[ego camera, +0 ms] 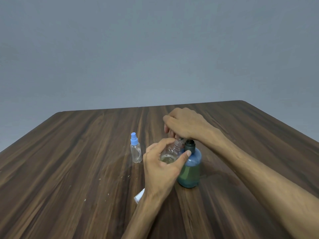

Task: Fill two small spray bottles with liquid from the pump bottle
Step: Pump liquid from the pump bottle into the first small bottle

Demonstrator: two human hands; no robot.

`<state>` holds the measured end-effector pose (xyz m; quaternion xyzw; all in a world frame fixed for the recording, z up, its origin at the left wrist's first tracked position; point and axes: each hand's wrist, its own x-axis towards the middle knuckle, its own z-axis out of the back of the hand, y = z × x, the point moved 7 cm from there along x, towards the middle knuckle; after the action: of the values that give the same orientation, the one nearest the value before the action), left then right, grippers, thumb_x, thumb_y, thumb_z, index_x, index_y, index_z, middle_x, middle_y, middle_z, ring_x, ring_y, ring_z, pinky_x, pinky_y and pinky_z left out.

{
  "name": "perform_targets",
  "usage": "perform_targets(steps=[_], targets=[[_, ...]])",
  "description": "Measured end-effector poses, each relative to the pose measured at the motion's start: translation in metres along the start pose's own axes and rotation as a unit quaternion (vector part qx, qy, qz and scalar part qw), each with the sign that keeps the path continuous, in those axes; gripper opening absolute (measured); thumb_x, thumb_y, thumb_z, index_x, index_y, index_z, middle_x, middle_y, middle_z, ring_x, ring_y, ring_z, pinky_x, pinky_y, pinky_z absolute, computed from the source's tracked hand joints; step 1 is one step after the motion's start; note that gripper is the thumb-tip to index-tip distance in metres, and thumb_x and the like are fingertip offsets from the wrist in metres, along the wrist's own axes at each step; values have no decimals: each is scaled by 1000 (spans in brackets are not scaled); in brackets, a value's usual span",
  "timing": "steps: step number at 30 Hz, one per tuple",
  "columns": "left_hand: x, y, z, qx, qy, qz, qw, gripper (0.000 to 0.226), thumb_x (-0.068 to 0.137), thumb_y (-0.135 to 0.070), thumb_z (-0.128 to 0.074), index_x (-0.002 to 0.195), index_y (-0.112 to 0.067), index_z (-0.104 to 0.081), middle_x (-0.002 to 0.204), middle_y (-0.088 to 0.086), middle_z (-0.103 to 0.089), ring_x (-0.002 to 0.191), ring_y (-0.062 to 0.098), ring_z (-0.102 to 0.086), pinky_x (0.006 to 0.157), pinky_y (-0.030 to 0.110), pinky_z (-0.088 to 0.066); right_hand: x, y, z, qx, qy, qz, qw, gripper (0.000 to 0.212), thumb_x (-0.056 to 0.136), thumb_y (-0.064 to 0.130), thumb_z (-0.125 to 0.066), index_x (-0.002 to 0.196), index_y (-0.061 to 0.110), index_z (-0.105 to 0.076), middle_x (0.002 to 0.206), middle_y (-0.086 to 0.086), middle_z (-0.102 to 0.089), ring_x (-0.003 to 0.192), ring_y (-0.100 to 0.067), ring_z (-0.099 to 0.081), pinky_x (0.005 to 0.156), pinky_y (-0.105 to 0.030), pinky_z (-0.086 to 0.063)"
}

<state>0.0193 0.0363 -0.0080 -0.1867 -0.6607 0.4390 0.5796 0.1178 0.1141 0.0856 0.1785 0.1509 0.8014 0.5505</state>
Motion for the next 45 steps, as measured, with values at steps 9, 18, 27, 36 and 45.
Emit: perform_targets(steps=[9,18,27,36,45], targets=[[0,2,-1,1,-5,5,1000,40,73,-54,-88,109,-42,-75,97,-10,-82,102,28,-78,89,53,-65,1,-2,2,-1,-20,-4,1000,43,99,35,-42,88,16,-79,81,2,-80,81,-23,-75,82,-40,-60],[0,2,0,-1,-9,8,1000,40,73,-54,-88,108,-40,-77,99,-9,-81,105,30,-77,90,53,-65,2,-2,-2,-18,4,-7,1000,40,99,35,-44,89,20,-80,86,2,-80,84,-22,-73,76,-36,-55],[1,2,-1,5,-9,6,1000,42,72,-54,-87,110,-41,-75,98,-10,-81,105,28,-77,89,52,-65,1,-2,-1,-18,-8,1,1000,42,99,36,-43,91,16,-79,84,1,-79,84,-25,-73,79,-38,-56],[1,1,-1,3,-6,3,1000,39,73,-53,-87,107,-42,-75,97,-11,-82,103,30,-78,90,53,-64,3,-4,-5,-16,1,-4,1000,45,99,38,-39,92,17,-78,87,1,-79,84,-24,-73,79,-38,-56],[1,2,-2,-2,-6,7,1000,40,72,-54,-88,108,-42,-75,96,-10,-82,101,30,-78,90,55,-64,2,-6,-8,-27,8,-14,1000,43,98,39,-40,94,19,-78,95,-2,-79,89,-27,-72,83,-41,-56]])
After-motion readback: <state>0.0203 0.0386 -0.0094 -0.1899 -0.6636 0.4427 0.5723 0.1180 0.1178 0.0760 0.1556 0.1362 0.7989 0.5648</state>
